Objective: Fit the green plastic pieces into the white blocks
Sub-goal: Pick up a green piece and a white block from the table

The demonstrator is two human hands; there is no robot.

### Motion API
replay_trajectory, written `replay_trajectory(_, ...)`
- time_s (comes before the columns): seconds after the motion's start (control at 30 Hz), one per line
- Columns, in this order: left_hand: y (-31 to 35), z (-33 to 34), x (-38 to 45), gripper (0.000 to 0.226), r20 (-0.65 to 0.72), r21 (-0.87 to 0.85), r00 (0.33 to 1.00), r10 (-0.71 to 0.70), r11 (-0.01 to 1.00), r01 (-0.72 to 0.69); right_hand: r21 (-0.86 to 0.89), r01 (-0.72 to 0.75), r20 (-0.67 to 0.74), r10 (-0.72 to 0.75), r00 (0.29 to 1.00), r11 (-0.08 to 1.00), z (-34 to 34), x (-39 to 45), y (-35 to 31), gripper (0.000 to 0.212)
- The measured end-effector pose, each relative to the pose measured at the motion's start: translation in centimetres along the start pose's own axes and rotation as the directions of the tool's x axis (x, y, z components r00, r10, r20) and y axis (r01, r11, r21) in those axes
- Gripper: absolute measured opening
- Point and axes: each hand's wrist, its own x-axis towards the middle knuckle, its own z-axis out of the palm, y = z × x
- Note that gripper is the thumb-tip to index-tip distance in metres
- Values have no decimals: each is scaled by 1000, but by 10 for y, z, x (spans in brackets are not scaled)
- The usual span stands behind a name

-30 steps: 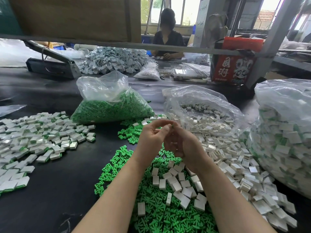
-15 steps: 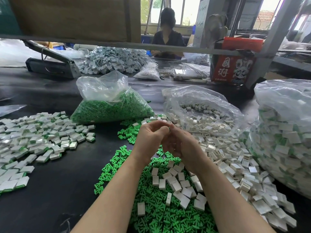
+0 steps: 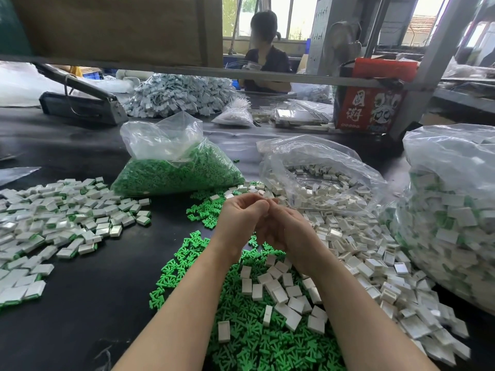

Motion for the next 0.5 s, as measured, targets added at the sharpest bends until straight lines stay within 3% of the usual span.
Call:
replay_trajectory(0.13,-2,6,0,32,-35,-59,999,-26,998,24,9,-6,-31,6,1000,1000,-1,0,2,41)
replay_trajectory(0.23,-3,10,-2,10,-47,-113,998,-52,993,46,65,10,-61,-6,998,998,-1,0,4,32)
replay_trajectory(0.5,-5,10,-3,18,-5,-170,997,-79,982,77,73,18,-92,-11,996,997,-1,-1,4,29)
